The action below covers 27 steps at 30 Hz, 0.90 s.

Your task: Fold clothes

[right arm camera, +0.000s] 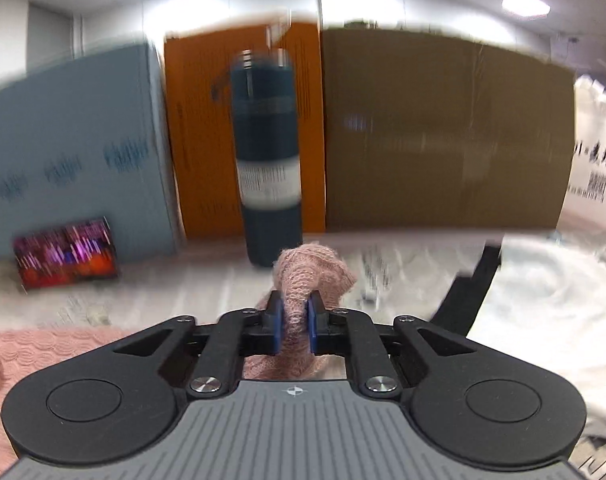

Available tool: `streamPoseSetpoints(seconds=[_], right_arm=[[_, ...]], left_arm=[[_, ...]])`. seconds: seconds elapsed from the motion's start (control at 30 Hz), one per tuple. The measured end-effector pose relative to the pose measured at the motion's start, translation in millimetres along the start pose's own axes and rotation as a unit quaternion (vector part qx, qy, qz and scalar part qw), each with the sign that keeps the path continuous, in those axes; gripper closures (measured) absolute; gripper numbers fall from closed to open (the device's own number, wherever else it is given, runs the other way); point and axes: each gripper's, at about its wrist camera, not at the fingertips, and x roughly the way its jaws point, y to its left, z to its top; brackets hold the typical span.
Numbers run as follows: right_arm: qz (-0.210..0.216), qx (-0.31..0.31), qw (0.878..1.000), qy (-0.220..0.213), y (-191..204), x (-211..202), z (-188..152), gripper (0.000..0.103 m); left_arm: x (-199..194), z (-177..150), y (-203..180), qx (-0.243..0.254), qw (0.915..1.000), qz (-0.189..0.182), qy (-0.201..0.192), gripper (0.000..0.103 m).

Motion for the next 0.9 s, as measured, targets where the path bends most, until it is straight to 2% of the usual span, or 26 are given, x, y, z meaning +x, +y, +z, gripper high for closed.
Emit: streamPoseSetpoints(seconds=[0.03,0.07,0.1,0.13,0.17,0.23,0.3,0.37,0.47,0.5,0.6,0.67,0.73,0.77,0.83,0.9], right_arm=[[-0.002,0.004,1.000,0.013,-1,6,-2,0.075],[-0.004,0.018,1.000,0.013,-6,6,-3,0.066],[-0.005,0.033,0.999,0.013,-11,7,-3,0.050],[0.001,0.049,0.999,0.004,-17,2,-2,0.039],[0.007,0.065,0.998,-0.004,-24,-2,-2,0.036],[0.008,0.075,0.997,0.007,-28,2,-5,0.035],[0.009,0.085,0.996,0.019,-32,5,-8,0.035],[0.010,0.095,0.995,0.030,-36,8,-10,0.035],[0.011,0.110,0.993,0.047,-42,13,-14,0.037],[0.012,0.115,0.992,0.053,-44,15,-16,0.037],[0.013,0.130,0.989,0.070,-51,20,-20,0.038],[-0.001,0.090,0.994,0.069,-37,24,-19,0.038],[0.002,0.066,0.996,0.066,-26,27,-19,0.039],[0.003,0.065,0.996,0.061,-25,26,-19,0.042],[0.004,0.064,0.997,0.052,-23,24,-19,0.066],[-0.016,0.047,0.999,0.023,-21,12,-17,0.077]], left_arm=[[3,-2,-2,0.005,1.0000,0.005,0.007,0.069],[3,-4,-3,0.009,0.9998,0.013,0.007,0.065],[1,-6,-3,0.010,0.9997,0.024,0.004,0.055],[-3,-7,-3,0.006,0.9993,0.036,-0.003,0.048],[-9,-7,-3,-0.001,0.9987,0.049,-0.013,0.047],[-21,-5,-5,-0.017,0.9968,0.071,-0.033,0.034],[-35,-4,-8,-0.031,0.9942,0.089,-0.052,0.029],[-48,0,-10,-0.050,0.9931,0.080,-0.070,0.027],[-71,4,-18,-0.087,0.9908,0.037,-0.097,0.024],[-76,3,-21,-0.098,0.9895,0.018,-0.104,0.019],[-77,-2,-30,-0.115,0.9874,-0.026,-0.106,0.018],[-74,-3,-35,-0.113,0.9877,-0.043,-0.100,0.018],[-71,-2,-39,-0.108,0.9884,-0.050,-0.094,0.018],[-69,-2,-40,-0.109,0.9885,-0.054,-0.091,0.018],[-66,-4,-41,-0.111,0.9885,-0.059,-0.085,0.018],[-65,-5,-43,-0.112,0.9885,-0.060,-0.081,0.018]])
